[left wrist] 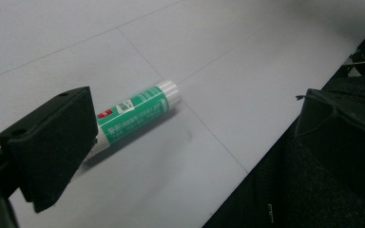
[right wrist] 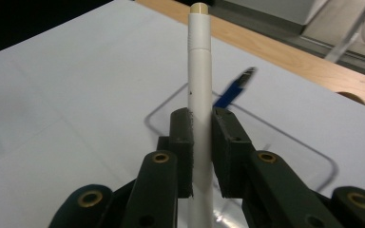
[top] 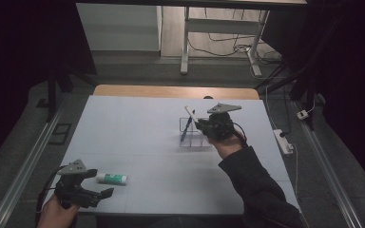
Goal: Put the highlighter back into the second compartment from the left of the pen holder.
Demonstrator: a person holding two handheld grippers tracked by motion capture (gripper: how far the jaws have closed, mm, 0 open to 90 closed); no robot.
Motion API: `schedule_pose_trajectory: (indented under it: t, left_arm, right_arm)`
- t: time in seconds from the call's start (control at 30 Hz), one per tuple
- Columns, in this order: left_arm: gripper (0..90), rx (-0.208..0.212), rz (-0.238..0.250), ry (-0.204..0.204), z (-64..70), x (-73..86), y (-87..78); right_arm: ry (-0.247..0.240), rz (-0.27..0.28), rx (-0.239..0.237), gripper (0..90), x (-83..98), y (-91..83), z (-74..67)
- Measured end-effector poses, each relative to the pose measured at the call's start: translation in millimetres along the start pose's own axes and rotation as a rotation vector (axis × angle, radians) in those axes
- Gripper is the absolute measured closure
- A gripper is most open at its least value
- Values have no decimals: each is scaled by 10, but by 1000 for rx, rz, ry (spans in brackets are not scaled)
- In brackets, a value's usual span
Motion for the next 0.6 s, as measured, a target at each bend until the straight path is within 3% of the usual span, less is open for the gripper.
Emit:
schedule_pose_trajectory:
  t: [0.2, 0.6]
  left_arm:
    - [8, 0, -1, 0, 1, -1, 2]
    - [9, 2, -2, 3, 2, 0, 2]
  right_arm:
    - [59, 29, 49, 789, -38, 56, 211]
    - [132, 57, 88, 789, -146, 320, 379]
Point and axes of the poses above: each handheld gripper's, and its own axes: y roughly forward along the jaws, x roughly out of its underside, z roughly to its right, the point moved 6 cm from there along y, roughly forward along the jaws, and after that the axes turned 5 degrees about -z, right-handed, at the moved point
